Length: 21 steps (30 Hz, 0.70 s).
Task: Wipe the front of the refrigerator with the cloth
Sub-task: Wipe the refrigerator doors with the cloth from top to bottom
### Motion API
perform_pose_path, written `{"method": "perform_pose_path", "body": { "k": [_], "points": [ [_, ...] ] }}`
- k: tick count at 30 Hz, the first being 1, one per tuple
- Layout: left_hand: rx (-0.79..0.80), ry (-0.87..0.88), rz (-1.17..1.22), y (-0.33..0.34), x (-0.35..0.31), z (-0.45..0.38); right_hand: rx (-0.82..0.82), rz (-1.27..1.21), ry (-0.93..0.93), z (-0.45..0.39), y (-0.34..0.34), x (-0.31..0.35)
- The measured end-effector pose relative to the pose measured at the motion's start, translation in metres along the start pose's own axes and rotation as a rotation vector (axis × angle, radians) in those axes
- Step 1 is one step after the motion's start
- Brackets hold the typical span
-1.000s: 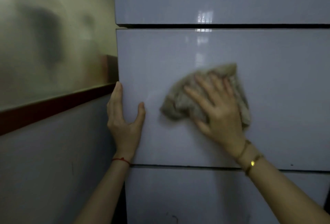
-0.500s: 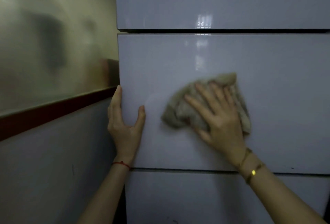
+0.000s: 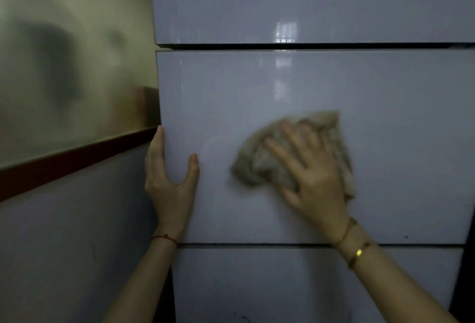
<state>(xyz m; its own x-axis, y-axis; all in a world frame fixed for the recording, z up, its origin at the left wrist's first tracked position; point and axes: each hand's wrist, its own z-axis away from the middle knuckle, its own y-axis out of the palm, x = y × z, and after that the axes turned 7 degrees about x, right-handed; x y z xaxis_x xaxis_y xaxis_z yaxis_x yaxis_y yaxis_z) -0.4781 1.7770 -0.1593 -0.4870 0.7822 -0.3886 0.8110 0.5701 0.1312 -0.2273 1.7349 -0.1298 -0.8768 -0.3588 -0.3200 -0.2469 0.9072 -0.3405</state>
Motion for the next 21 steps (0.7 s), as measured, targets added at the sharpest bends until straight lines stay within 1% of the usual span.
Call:
{"method": "perform_pose_path", "body": {
  "k": [3, 4, 5, 7, 10, 11, 13, 15, 16, 19, 21],
  "points": [
    [-0.005, 0.012, -0.002, 0.001, -0.002, 0.0, -0.207, -0.026, 0.307, -0.055, -0.019, -0.028],
    [-0.011, 0.02, -0.005, 0.001, -0.002, 0.001, -0.25, -0.031, 0.359, -0.071, -0.021, -0.03],
    [-0.014, 0.026, -0.011, 0.002, -0.001, 0.001, -0.267, -0.03, 0.367, -0.082, -0.02, -0.026],
    [-0.012, 0.008, -0.023, 0.001, 0.0, 0.001, -0.235, -0.015, 0.281, -0.083, -0.011, -0.008],
    [-0.001, -0.008, -0.043, -0.001, 0.0, 0.0, -0.116, -0.046, 0.106, -0.031, 0.014, 0.026],
    [0.003, 0.005, -0.049, -0.002, 0.0, 0.0, -0.079, -0.041, 0.073, -0.006, 0.019, 0.031],
    [0.008, 0.018, -0.05, -0.001, -0.001, 0.0, -0.036, -0.024, 0.074, 0.033, 0.021, 0.027],
    [0.006, 0.003, -0.045, -0.001, -0.002, 0.0, -0.041, -0.011, 0.15, 0.051, 0.012, 0.006],
    [0.003, 0.0, -0.047, 0.0, -0.003, 0.0, -0.072, 0.001, 0.216, 0.052, 0.006, -0.008],
    [-0.015, 0.027, -0.081, 0.003, -0.005, 0.001, -0.253, -0.003, 0.455, 0.025, -0.015, -0.051],
    [-0.033, 0.027, -0.097, 0.006, -0.006, 0.001, -0.32, -0.037, 0.544, 0.001, -0.023, -0.062]
  ]
}}
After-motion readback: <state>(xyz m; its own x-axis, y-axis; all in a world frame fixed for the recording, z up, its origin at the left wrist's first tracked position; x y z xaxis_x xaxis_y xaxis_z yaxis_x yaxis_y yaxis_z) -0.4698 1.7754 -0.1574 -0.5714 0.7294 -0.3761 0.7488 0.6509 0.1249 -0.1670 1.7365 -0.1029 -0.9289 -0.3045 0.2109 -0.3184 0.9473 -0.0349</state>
